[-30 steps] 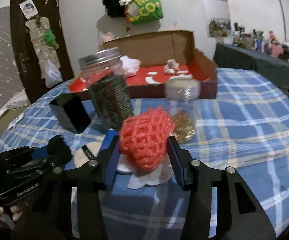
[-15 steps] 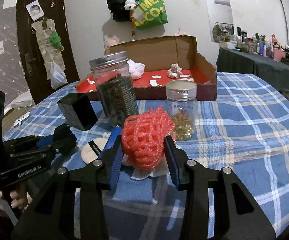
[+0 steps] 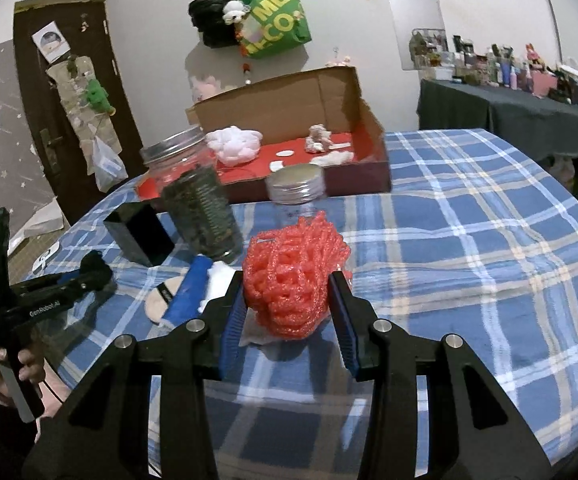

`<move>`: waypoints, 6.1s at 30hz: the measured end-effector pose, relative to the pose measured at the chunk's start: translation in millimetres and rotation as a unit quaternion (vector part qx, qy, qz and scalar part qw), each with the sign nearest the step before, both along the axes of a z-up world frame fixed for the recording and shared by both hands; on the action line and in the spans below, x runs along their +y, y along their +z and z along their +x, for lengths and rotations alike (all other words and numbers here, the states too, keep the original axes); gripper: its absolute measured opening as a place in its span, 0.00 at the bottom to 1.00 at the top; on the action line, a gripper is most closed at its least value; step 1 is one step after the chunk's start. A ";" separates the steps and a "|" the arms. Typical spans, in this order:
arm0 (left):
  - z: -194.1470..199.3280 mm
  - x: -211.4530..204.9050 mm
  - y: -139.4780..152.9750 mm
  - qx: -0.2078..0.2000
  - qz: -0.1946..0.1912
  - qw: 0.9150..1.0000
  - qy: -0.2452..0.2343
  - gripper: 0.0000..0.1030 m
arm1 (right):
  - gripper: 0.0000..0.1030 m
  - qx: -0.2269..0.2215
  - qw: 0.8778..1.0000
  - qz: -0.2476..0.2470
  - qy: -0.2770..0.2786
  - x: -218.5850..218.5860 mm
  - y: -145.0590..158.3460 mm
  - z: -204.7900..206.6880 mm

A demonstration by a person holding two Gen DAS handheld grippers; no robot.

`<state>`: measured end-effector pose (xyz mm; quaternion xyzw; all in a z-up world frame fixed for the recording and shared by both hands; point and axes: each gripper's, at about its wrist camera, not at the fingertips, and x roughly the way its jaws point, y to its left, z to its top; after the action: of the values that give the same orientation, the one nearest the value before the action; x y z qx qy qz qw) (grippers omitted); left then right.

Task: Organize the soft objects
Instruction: 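Carry the black puff and red mesh sponge in both grippers over the box, then open the left gripper to drop the black puff while the right releases the sponge, then move both open grippers back to the items beside the jars, then grasp the beige round powder puff with the left gripper while the right grasps the white tissue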

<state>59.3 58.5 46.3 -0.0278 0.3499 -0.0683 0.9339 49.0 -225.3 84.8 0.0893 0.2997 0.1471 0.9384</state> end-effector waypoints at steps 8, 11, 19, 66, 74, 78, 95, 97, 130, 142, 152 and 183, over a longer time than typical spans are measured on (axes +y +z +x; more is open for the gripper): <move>20.4 29.5 1.3 0.032 0.009 0.999 -0.017 0.28 | 0.38 0.022 1.000 0.012 0.003 -32.5 3.8 17.7; 32.7 39.6 4.3 0.034 0.015 0.999 -0.032 0.28 | 0.38 0.029 0.999 0.024 0.018 -46.7 7.3 33.5; 69.9 60.8 13.2 0.037 0.007 0.995 -0.092 0.27 | 0.36 0.031 0.997 0.018 0.065 -62.8 16.4 77.3; 272.1 -90.4 67.3 0.098 0.060 0.959 -0.260 0.28 | 0.38 0.180 0.966 0.026 0.183 48.7 36.3 327.1; 310.2 -98.9 31.3 0.158 0.088 0.954 -0.238 0.28 | 0.39 0.234 0.958 0.013 0.166 56.8 13.4 358.7; 317.1 -98.1 21.1 0.169 0.091 0.954 -0.230 0.29 | 0.41 0.242 0.956 0.011 0.167 58.6 10.6 362.1; 304.2 -88.9 32.8 0.140 0.089 0.963 -0.213 0.72 | 0.64 0.234 0.963 -0.024 0.129 56.0 26.1 350.5; 301.6 -86.7 41.4 0.129 0.086 0.966 -0.207 0.75 | 0.64 0.221 0.967 -0.028 0.124 52.8 36.5 343.3; 25.0 -51.9 163.3 -0.142 -0.010 0.985 -0.095 1.00 | 0.90 -0.081 0.993 -0.079 0.039 31.6 160.2 26.2; -30.7 -48.9 130.4 -0.172 -0.018 0.984 -0.051 1.00 | 0.91 -0.096 0.992 -0.077 -0.003 24.9 108.3 -21.8; -44.6 -60.3 85.2 -0.157 0.004 0.987 -0.033 1.00 | 0.91 -0.095 0.991 -0.087 -0.035 32.2 58.2 -35.8; 14.0 -82.1 -7.2 0.027 0.035 0.995 -0.090 1.00 | 0.90 0.059 0.993 -0.097 0.011 29.6 -23.0 25.7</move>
<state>73.3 -23.6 39.1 0.0345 0.3777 -0.1396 0.9147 74.7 -195.7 61.8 0.0030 0.3687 0.1225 0.9214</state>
